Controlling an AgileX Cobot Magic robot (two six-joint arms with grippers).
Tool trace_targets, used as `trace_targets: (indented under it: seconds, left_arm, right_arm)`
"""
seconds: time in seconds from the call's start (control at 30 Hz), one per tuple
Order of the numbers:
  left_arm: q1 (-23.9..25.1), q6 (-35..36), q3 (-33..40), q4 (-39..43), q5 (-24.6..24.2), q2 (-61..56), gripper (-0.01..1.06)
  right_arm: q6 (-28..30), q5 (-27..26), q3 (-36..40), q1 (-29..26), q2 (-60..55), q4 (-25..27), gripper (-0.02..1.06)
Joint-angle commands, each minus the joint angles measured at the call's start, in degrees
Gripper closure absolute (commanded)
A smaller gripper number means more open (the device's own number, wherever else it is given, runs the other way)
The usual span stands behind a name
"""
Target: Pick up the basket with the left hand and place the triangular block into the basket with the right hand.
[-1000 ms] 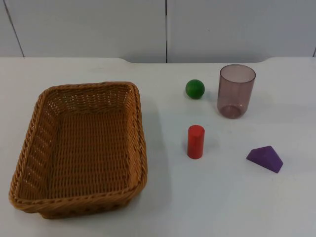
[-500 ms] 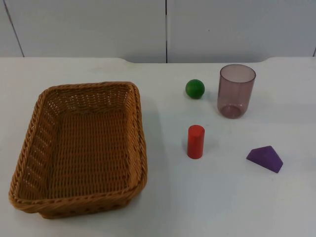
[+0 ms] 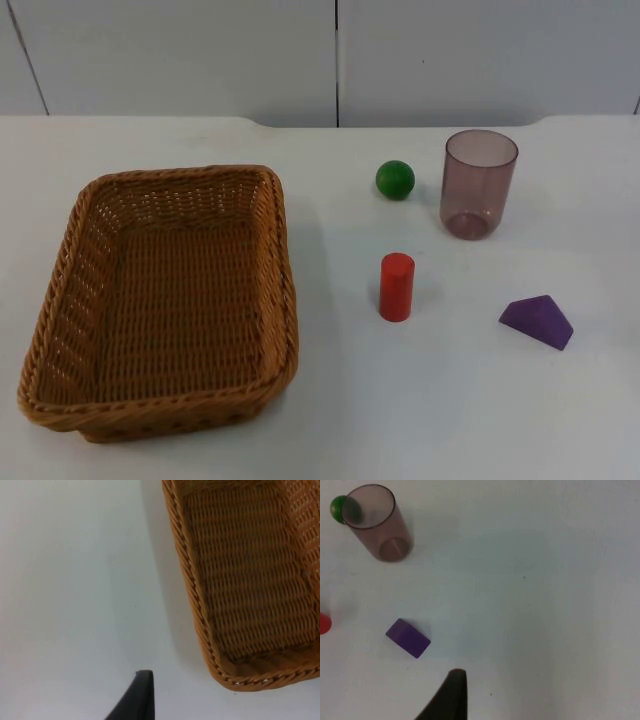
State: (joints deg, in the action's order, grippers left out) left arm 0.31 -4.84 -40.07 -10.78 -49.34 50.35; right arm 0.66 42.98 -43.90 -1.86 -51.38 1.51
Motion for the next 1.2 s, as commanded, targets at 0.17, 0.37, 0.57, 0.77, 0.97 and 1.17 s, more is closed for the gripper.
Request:
trace_targets:
  seconds: [0.17,0.37,0.57,0.77,0.97,1.17]
  left_arm:
    - [-0.2,-5.0,-2.0,-5.7,2.8,10.9,0.0]
    - [-0.3,-7.1,-7.9,-6.1,4.9,26.8,0.05]
    - [-0.3,-8.4,-14.3,-6.0,5.3,38.7,0.06]
    - [-0.3,-8.6,-22.1,-4.3,5.3,50.6,0.06]
    - [-0.2,-10.7,-26.9,-4.3,7.1,59.5,0.06]
    - [-0.2,-13.4,-27.2,-6.4,9.7,64.8,0.1]
  right_arm:
    - [0.4,-1.9,-0.3,-0.1,-0.5,0.2,-0.01]
    - [0.4,-1.8,-0.3,-0.1,-0.5,0.2,-0.01]
    - [0.5,-1.8,-0.3,-0.1,-0.5,0.1,-0.01]
    - [0.5,-1.7,-0.3,-0.1,-0.5,0.1,-0.01]
    - [0.5,-1.5,-0.3,-0.1,-0.5,0.1,-0.01]
    - [0.5,-1.5,-0.3,-0.1,-0.5,0.1,-0.01]
